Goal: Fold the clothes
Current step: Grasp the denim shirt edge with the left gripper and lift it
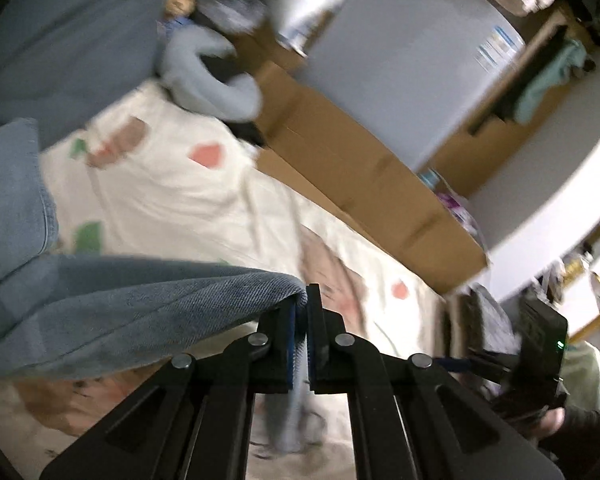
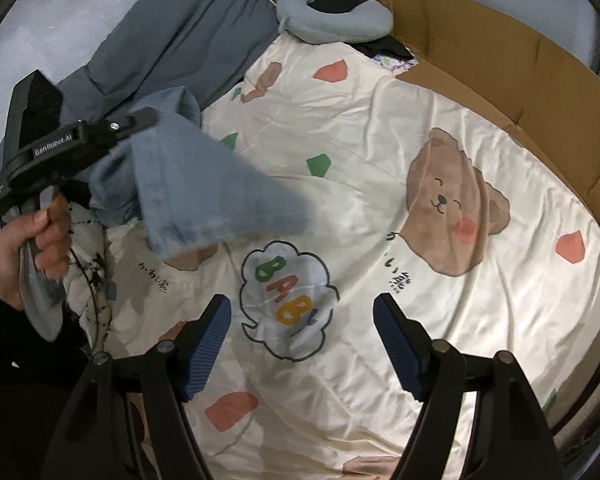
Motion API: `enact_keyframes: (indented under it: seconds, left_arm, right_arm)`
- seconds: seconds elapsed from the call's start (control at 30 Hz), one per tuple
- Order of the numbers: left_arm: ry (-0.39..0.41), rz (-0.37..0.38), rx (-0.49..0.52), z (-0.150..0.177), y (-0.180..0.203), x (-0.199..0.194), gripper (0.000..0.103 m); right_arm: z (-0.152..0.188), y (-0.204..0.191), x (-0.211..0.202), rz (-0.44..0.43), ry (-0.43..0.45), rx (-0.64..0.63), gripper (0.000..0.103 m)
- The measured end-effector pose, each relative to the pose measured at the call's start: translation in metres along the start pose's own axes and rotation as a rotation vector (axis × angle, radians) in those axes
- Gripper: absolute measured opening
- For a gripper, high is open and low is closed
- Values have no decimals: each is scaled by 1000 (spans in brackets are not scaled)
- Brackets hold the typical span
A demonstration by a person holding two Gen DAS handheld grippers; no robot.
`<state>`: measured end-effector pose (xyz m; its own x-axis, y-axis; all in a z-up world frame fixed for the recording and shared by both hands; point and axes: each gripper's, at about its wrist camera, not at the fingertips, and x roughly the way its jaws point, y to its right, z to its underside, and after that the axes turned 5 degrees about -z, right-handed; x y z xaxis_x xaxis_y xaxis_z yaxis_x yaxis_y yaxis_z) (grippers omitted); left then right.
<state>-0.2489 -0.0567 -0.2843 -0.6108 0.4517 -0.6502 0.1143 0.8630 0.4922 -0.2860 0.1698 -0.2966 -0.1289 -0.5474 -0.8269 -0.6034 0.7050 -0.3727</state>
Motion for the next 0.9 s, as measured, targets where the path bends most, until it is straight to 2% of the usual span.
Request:
enact_keyframes:
  seconds: [0.4,0.7,0.9]
  left_arm:
    - [-166,176,126,29,68,43,3]
    - [-223,292,181,41,101,43,3]
    - [-242,324,187,44,104,42,3]
  right_arm:
    - [14,-6,27,-65,-31,11,73]
    - [14,1,27,-60,4,36,73]
    - [14,8,27,-62,29,63,73]
